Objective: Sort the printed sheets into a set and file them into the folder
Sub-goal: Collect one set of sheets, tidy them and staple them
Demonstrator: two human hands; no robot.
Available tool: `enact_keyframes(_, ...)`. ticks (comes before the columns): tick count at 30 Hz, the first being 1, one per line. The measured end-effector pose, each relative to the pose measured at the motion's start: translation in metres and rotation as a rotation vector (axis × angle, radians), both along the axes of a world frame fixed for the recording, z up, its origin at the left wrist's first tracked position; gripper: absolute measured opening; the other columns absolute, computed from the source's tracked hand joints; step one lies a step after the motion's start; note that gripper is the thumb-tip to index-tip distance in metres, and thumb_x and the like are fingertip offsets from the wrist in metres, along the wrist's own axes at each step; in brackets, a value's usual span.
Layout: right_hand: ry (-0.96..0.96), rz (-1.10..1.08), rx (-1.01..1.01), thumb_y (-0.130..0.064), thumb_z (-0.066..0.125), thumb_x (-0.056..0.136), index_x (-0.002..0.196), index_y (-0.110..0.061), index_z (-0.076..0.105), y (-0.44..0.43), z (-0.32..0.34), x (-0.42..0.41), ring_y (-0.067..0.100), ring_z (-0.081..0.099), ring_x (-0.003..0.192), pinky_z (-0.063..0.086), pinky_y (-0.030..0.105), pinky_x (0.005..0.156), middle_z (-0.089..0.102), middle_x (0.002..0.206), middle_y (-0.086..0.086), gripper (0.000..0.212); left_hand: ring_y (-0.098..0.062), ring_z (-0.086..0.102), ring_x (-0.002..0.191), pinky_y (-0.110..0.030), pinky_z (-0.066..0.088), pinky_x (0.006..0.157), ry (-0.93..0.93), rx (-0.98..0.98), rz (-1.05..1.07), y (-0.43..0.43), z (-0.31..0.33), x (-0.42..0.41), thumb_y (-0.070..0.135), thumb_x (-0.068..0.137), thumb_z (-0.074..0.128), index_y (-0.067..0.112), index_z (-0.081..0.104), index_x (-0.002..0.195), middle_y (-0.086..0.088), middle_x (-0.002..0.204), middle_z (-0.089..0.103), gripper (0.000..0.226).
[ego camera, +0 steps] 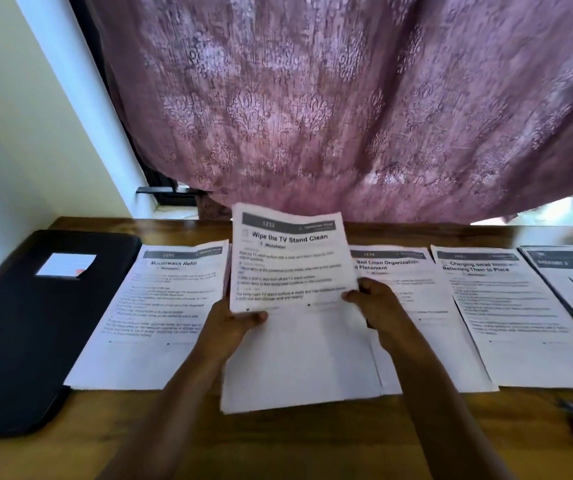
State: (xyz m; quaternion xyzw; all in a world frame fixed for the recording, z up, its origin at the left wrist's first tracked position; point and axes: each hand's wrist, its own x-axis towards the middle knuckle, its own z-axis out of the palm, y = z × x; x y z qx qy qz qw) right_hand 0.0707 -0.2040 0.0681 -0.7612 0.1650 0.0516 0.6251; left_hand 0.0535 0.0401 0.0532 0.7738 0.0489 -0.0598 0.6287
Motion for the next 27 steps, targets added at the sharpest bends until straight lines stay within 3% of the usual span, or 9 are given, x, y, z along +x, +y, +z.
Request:
enact_keyframes(3,0.173,0.069,0.009,-0.004,0.062,0.086,0.091,-0.019,0.069,-0.002,-0.025,-0.017,0.02,0.066,0.086,0.053,0.037,0.08,0.07,0.104,0.008,0.017,-0.001,0.062,0.099,-0.038,0.048,0.099,0.142,0.003,-0.021,0.007,-0.021,-0.023,0.007,0.08,0.075,0.036,0.068,0.099,0.017,0.103,0.07,0.035)
enact_keyframes(6,0.22,0.093,-0.047,-0.004,0.063,0.086,0.095,-0.014,0.068,0.002,-0.043,-0.035,0.022,0.067,0.088,0.055,0.035,0.08,0.07,0.107,0.009,0.015,-0.015,0.063,0.108,-0.035,0.049,0.095,0.166,0.144,0.01,0.01,-0.036,-0.039,0.014,0.08,0.076,0.031,0.062,0.106,0.007,0.111,0.068,0.034)
enact_keyframes(8,0.247,0.121,-0.15,-0.011,0.064,0.087,0.101,-0.013,0.067,0.003,-0.052,-0.044,0.022,0.065,0.09,0.054,0.034,0.081,0.068,0.11,0.008,0.015,-0.02,0.058,0.116,-0.039,0.048,0.093,0.045,0.416,0.126,0.007,-0.037,-0.044,0.027,0.081,0.076,0.027,0.051,0.125,0.001,0.126,0.061,0.051)
enact_keyframes(10,0.263,0.161,-0.257,-0.016,0.063,0.088,0.107,-0.011,0.065,0.004,-0.055,-0.051,0.022,0.064,0.092,0.052,0.031,0.079,0.067,0.112,0.007,0.021,-0.022,0.049,0.123,-0.045,0.046,0.097,-0.242,0.645,0.204,-0.002,-0.03,-0.041,0.034,0.082,0.074,0.024,0.04,0.138,-0.003,0.138,0.05,0.066)
enact_keyframes(13,0.283,0.186,-0.378,-0.018,0.061,0.089,0.113,-0.012,0.063,0.007,-0.053,-0.059,0.023,0.062,0.098,0.051,0.029,0.081,0.065,0.119,0.005,0.025,-0.028,0.044,0.131,-0.048,0.036,0.107,-0.52,0.857,-0.036,-0.025,-0.038,-0.013,0.04,0.087,0.061,0.021,0.046,0.139,-0.007,0.143,0.048,0.057)
enact_keyframes(17,0.26,0.183,-0.607,-0.024,0.062,0.09,0.122,-0.013,0.053,0.016,-0.034,-0.068,0.019,0.06,0.089,0.046,0.017,0.064,0.062,0.12,0.004,0.036,-0.026,0.025,0.145,-0.054,0.014,0.115,-0.362,1.074,-0.366,-0.046,-0.072,0.019,0.053,0.095,0.041,0.03,0.035,0.146,0.0,0.155,0.032,0.056)
enact_keyframes(21,0.001,0.158,-1.017,-0.03,0.06,0.091,0.129,-0.013,0.047,0.019,-0.022,-0.065,0.024,0.06,0.109,0.049,0.031,0.088,0.057,0.125,0.005,0.044,-0.022,0.024,0.145,-0.052,0.018,0.117,-0.387,1.08,-0.365,-0.039,-0.093,0.021,0.056,0.094,0.029,0.034,0.035,0.145,0.003,0.154,0.033,0.056)
enact_keyframes(24,-0.177,0.275,-0.93,-0.027,0.058,0.093,0.135,-0.014,0.047,0.01,-0.032,-0.033,0.023,0.05,0.123,0.042,0.033,0.1,0.052,0.135,0.006,0.046,-0.022,0.029,0.143,-0.051,0.02,0.116,-0.413,1.042,-0.335,-0.037,-0.096,0.021,0.058,0.093,0.03,0.033,0.041,0.142,0.003,0.151,0.038,0.055)
enact_keyframes(27,-0.197,0.52,-0.888,-0.032,0.056,0.094,0.146,-0.017,0.032,0.007,-0.051,0.003,0.02,0.032,0.139,0.023,0.032,0.113,0.036,0.151,0.004,0.06,-0.022,0.031,0.142,-0.051,0.02,0.114,-0.423,1.016,-0.324,-0.038,-0.095,0.022,0.059,0.092,0.03,0.033,0.045,0.139,0.003,0.149,0.041,0.056)
